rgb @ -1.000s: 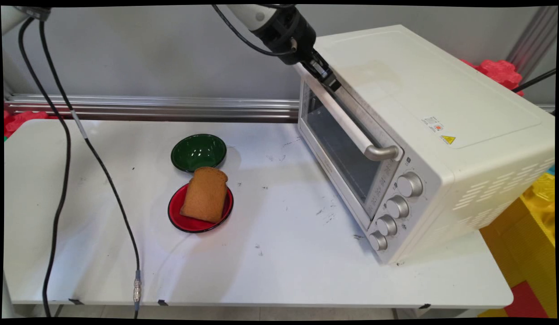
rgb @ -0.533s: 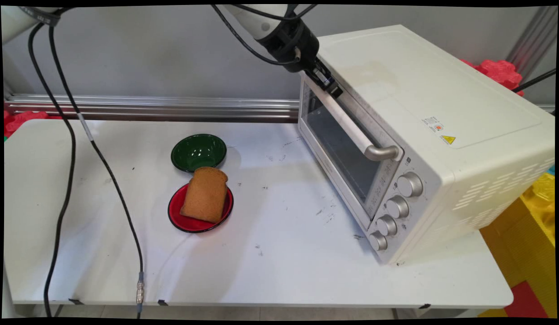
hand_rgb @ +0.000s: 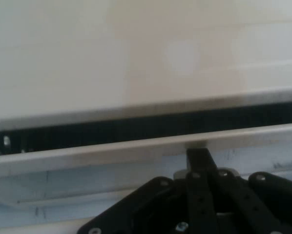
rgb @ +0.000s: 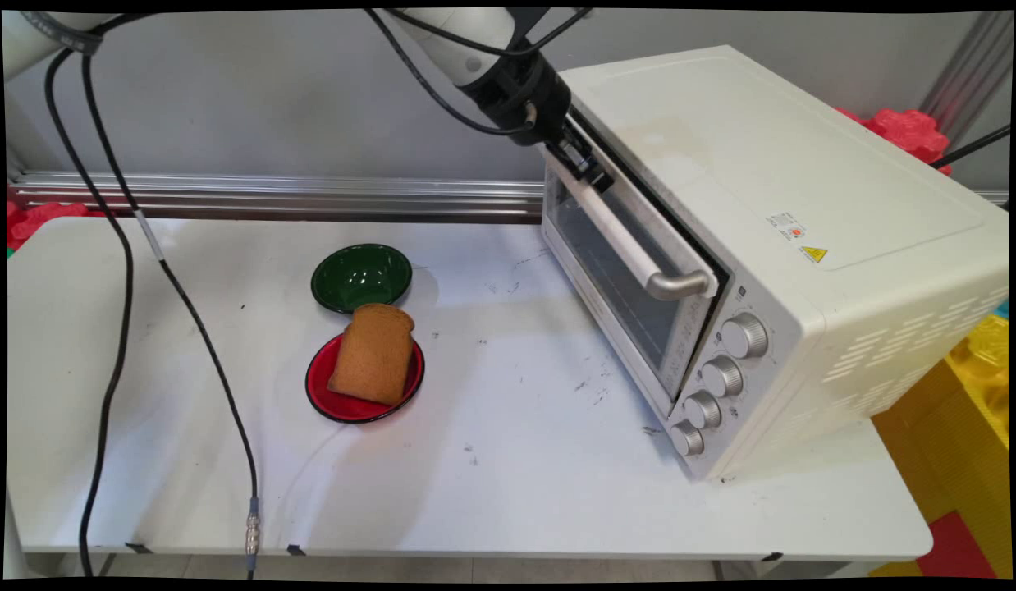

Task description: Open the oven

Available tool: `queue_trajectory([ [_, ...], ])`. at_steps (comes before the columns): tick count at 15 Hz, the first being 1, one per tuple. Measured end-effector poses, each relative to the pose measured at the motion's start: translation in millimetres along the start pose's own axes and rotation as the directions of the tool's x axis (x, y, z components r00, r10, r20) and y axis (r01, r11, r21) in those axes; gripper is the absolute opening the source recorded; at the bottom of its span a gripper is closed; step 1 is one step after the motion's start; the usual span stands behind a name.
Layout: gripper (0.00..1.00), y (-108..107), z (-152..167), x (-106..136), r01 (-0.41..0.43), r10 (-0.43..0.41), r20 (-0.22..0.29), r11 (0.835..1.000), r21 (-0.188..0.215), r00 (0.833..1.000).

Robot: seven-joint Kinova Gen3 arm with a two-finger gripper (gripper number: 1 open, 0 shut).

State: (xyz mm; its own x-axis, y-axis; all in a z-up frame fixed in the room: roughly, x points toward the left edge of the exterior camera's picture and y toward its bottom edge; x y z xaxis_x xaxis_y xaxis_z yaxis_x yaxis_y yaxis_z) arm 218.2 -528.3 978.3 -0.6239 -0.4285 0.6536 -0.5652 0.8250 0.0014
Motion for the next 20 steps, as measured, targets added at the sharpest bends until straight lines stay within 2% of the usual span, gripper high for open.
queue_trajectory([
  [9,0.00,7.9,-9.7,-43.9,-0.014,0.016,0.073,1.000,-0.021,0.997],
  [20,0.00,7.0,-16.1,-107.2,-0.058,0.061,0.110,0.998,-0.028,0.992],
])
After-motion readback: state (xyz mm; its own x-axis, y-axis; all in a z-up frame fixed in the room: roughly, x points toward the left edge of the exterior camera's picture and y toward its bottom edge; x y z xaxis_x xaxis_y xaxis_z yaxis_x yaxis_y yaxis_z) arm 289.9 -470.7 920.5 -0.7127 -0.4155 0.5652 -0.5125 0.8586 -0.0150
